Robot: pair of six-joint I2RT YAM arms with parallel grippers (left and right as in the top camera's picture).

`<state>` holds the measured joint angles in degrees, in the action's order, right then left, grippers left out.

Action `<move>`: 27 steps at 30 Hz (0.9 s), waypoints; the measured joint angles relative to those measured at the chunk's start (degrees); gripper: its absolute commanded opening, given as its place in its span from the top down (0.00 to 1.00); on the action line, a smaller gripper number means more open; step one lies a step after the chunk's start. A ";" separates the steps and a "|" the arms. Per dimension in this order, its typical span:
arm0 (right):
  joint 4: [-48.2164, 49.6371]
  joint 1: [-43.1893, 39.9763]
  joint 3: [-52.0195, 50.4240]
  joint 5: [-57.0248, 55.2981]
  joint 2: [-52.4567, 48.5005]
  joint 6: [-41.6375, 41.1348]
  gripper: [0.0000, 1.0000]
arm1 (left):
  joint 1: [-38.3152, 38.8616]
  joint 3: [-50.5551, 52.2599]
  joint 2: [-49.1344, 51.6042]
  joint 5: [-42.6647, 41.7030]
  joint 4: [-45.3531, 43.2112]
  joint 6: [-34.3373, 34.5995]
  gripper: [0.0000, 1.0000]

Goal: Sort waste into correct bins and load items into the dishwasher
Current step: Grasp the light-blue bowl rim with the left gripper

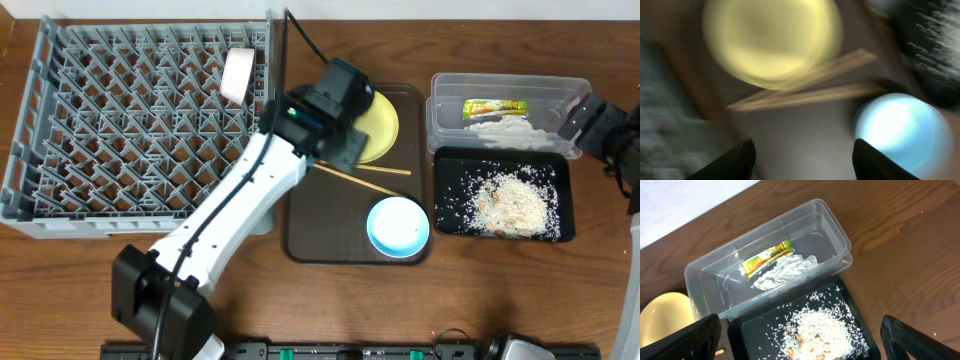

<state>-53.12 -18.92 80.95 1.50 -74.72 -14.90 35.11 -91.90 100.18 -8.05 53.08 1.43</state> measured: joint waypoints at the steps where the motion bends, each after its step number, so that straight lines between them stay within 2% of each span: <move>1: 0.02 0.00 0.00 0.00 0.00 0.00 0.01 | 0.72 0.68 0.28 -2.71 0.83 1.29 0.37; 4: 0.02 0.00 0.00 0.00 0.00 0.00 0.01 | 2.86 3.87 1.42 -8.11 2.64 5.05 0.36; 10: 0.00 0.00 0.00 0.00 0.00 0.00 0.01 | 5.18 10.95 3.41 -12.20 0.76 11.93 0.36; 16: 0.00 0.00 0.00 0.00 0.00 0.00 0.01 | 5.55 14.88 3.54 -12.98 -7.87 23.82 0.36; 22: 0.00 0.00 0.00 0.00 0.00 0.00 0.01 | 8.24 15.19 5.27 -12.57 -9.64 29.68 0.35; 27: 0.00 0.00 0.00 0.00 0.00 0.00 0.01 | 7.19 15.43 9.07 -12.81 -9.62 32.30 0.36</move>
<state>-53.12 -18.92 80.95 1.50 -74.72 -14.90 42.30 -76.47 109.25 -20.86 43.46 33.74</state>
